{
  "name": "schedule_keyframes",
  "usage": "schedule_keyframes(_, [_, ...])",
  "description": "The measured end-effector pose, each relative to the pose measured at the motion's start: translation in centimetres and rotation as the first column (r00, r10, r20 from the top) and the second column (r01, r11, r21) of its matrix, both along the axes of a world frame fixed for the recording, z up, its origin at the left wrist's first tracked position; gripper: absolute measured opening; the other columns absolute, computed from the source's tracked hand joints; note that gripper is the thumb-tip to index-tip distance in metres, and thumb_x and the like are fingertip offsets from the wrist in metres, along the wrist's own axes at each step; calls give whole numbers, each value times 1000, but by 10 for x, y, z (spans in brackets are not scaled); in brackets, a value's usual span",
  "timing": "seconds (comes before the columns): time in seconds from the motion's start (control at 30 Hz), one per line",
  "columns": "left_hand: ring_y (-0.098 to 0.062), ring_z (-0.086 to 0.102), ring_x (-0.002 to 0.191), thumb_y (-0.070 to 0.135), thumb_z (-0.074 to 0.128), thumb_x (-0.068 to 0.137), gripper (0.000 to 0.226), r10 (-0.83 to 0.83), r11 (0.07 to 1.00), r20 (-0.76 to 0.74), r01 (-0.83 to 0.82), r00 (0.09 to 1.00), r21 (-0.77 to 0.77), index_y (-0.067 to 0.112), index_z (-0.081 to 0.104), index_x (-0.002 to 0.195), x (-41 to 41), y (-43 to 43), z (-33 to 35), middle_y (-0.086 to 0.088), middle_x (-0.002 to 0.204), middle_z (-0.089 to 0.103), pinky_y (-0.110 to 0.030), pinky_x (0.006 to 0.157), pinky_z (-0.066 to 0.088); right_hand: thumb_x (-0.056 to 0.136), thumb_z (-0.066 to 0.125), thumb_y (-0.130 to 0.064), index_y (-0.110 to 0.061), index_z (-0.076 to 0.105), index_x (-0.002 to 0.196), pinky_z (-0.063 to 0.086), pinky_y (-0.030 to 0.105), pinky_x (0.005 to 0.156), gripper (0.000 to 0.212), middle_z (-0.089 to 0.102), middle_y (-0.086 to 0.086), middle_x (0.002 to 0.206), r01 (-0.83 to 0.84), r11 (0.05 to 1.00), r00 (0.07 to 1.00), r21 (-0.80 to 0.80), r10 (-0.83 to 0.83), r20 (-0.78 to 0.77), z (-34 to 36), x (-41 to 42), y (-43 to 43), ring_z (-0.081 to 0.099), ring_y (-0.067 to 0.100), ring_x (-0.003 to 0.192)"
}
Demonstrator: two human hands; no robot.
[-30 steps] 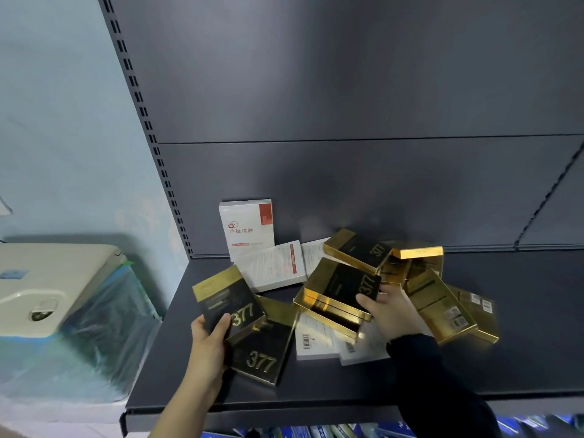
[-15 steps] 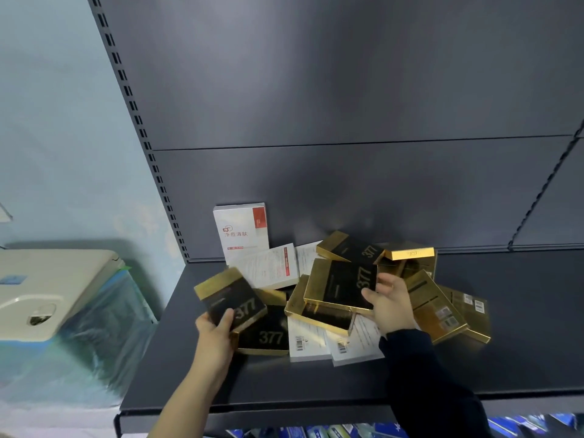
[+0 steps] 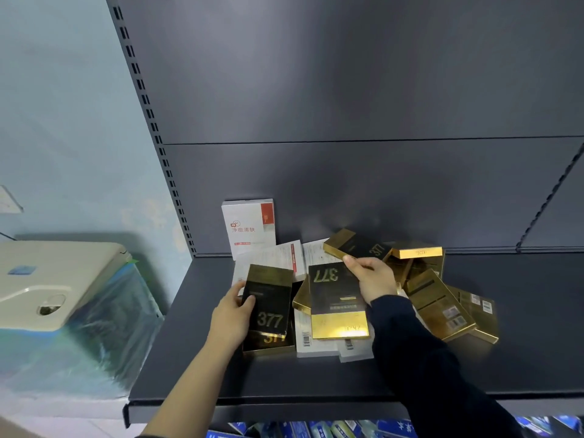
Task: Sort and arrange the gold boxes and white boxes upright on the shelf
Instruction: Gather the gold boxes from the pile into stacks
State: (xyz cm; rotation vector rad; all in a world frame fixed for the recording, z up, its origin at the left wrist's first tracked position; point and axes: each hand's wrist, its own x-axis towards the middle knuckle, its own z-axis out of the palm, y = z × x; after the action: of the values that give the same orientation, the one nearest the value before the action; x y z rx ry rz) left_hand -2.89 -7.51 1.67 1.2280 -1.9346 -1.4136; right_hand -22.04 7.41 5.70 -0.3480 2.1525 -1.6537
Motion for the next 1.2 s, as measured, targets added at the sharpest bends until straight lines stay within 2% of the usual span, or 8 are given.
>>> schedule_keyframes(0.27, [-23, 62, 104, 32, 52, 95, 17, 77, 985, -72, -65, 994, 160, 22, 56, 109, 20, -6, -17, -2, 109, 66, -34, 82, 50, 82, 68, -21, -28, 62, 86, 55, 42, 89, 10, 68, -1, 97, -82, 994, 997, 72, 81, 12, -14, 20, -28, 63, 21, 98])
schedule_keyframes(0.37, [-28, 44, 121, 52, 55, 86, 46, 103, 985, 182, -75, 978, -153, 29, 50, 125, 21, -7, -24, -3, 125, 49, -44, 102, 35, 89, 60, -26, -22, 57, 99, 51, 39, 94, 11, 63, -2, 103, -123, 986, 991, 112, 127, -33, -10, 36, -34, 60, 19, 100])
schedule_keyframes(0.47, [-22, 37, 122, 64, 50, 79, 66, 171, 897, 112, -108, 979, -429, 26, 48, 132, 20, 17, -12, -3, 132, 41, -43, 104, 29, 93, 54, -28, -18, 54, 111, 46, 34, 97, 21, 59, -2, 108, -114, 993, 993, 41, 115, -31, -11, 47, -36, 56, 18, 105])
schedule_keyframes(0.63, [-10, 11, 144, 79, 35, 73, 85, -344, 690, 344, 484, 874, -539, 40, 17, 147, 7, 58, -2, 9, 157, 18, -40, 118, 4, 94, 47, -35, -33, 55, 97, 41, 41, 101, 9, 57, -5, 107, -6, 999, 1000, -33, 5, -6, -14, 40, -28, 52, 21, 112])
schedule_keyframes(0.77, [-19, -18, 146, 80, 50, 67, 104, -435, 461, 556, 706, 708, -538, 43, -4, 149, -5, 74, -7, 2, 161, -15, -50, 117, -12, 87, 58, -38, -21, 50, 123, 40, 47, 100, 41, 49, 8, 131, 192, 898, 943, 395, -57, -329, -11, 18, -12, 42, 30, 122])
schedule_keyframes(0.97, [-24, 46, 134, 28, 62, 78, 68, -400, 260, 504, 622, 766, -739, 27, 36, 141, -2, 76, -30, -3, 148, 45, -38, 111, 36, 74, 77, -19, -8, 41, 127, 47, 39, 85, 64, 48, 14, 129, 75, 928, 988, 364, -20, -152, -14, 3, 4, 50, 29, 115])
schedule_keyframes(1.07, [-13, 55, 124, 19, 56, 81, 56, -514, 321, 263, 467, 817, -824, 20, 45, 136, 4, 73, -21, -1, 135, 59, -28, 106, 43, 76, 75, -12, -6, 48, 118, 50, 36, 81, 50, 60, 13, 118, 54, 969, 994, 240, -30, -105, -17, 0, 4, 57, 23, 100])
schedule_keyframes(1.2, [14, 60, 92, 18, 58, 82, 52, -417, 692, -253, 124, 873, -712, 23, 49, 133, 12, 71, 16, 25, 111, 66, 0, 82, 43, 80, 71, -18, -2, 58, 118, 51, 49, 92, 43, 64, 6, 116, 106, 987, 994, 117, -102, -41, -10, -6, 9, 61, 30, 107])
